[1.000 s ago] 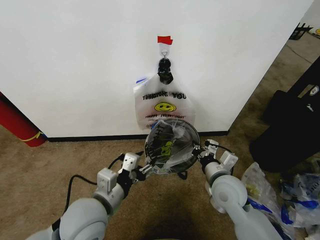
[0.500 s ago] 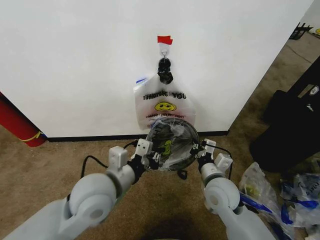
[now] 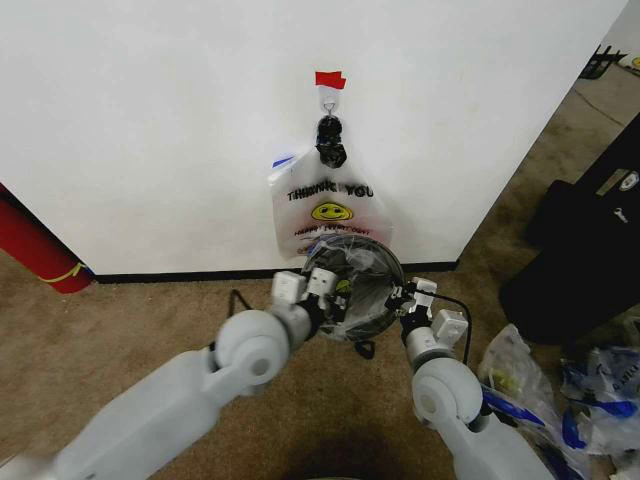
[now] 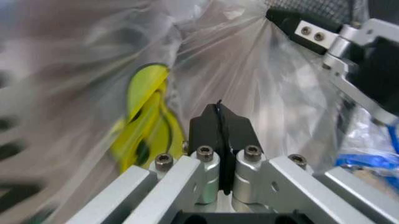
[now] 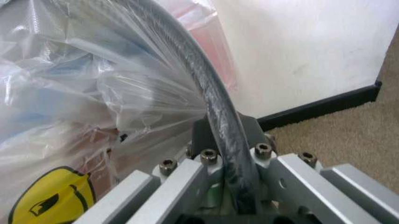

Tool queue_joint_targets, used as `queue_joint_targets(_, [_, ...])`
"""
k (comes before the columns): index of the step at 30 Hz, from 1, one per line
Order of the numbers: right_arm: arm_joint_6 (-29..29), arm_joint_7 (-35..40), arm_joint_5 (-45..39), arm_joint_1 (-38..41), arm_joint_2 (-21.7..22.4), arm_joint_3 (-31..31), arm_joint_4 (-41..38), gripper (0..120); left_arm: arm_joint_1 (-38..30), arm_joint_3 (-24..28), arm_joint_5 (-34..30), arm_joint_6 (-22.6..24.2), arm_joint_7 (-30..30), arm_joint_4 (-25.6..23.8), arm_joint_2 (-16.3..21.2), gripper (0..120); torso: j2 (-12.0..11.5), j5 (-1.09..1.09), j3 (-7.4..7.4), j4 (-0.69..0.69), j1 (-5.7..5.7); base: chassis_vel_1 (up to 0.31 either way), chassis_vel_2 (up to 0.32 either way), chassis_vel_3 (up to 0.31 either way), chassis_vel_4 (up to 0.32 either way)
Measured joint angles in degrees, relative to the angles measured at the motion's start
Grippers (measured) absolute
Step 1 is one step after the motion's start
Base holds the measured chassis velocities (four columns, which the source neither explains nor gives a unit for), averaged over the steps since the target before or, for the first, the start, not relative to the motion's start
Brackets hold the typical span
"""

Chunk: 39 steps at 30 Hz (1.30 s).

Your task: Pick up the garbage bag from the wall and place it over the trash bin.

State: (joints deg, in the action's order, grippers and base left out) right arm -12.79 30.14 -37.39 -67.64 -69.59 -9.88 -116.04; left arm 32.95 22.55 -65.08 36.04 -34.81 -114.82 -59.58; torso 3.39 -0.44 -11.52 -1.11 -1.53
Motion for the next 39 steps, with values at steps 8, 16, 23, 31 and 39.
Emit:
queue_joint_targets(8, [0.0, 0.1, -0.1, -0.3, 0.1, 0.1, -0.2, 0, -1.8, 2.8, 4.6, 0.8, -2.3, 6.2, -4.8, 0, 0.0, 0.00, 0.00, 0.00, 0.00, 0.000, 0.000, 0.000, 0.000])
queue_joint_targets(16, [0.0, 0.1, -0.7, -0.3, 0.6, 0.3, -0.9, 0, -4.7, 5.5, 7.7, 1.1, -3.8, 17.1, -10.1, 0, 0.0, 0.00, 0.00, 0.01, 0.00, 0.000, 0.000, 0.000, 0.000])
queue_joint_targets(23, [0.0, 0.1, -1.2, -0.1, 1.0, 0.3, -1.2, 0, -7.4, 6.4, 8.8, 0.7, -4.2, 23.6, -13.1, 0, 0.0, 0.00, 0.00, 0.00, 0.00, 0.000, 0.000, 0.000, 0.000])
queue_joint_targets(31, [-0.3, 0.0, -2.1, -0.2, 1.2, 0.2, -2.3, 0, -10.2, 6.9, 9.5, 0.0, -4.0, 30.0, -15.7, 0, 0.0, 0.00, 0.00, 0.00, 0.00, 0.000, 0.000, 0.000, 0.000])
queue_joint_targets(39, [-0.7, 0.2, -2.9, -0.4, 1.4, 0.1, -2.7, 0, -11.0, 6.8, 10.2, -1.7, -3.5, 33.1, -16.6, 0, 0.0, 0.00, 0.00, 0.00, 0.00, 0.000, 0.000, 0.000, 0.000])
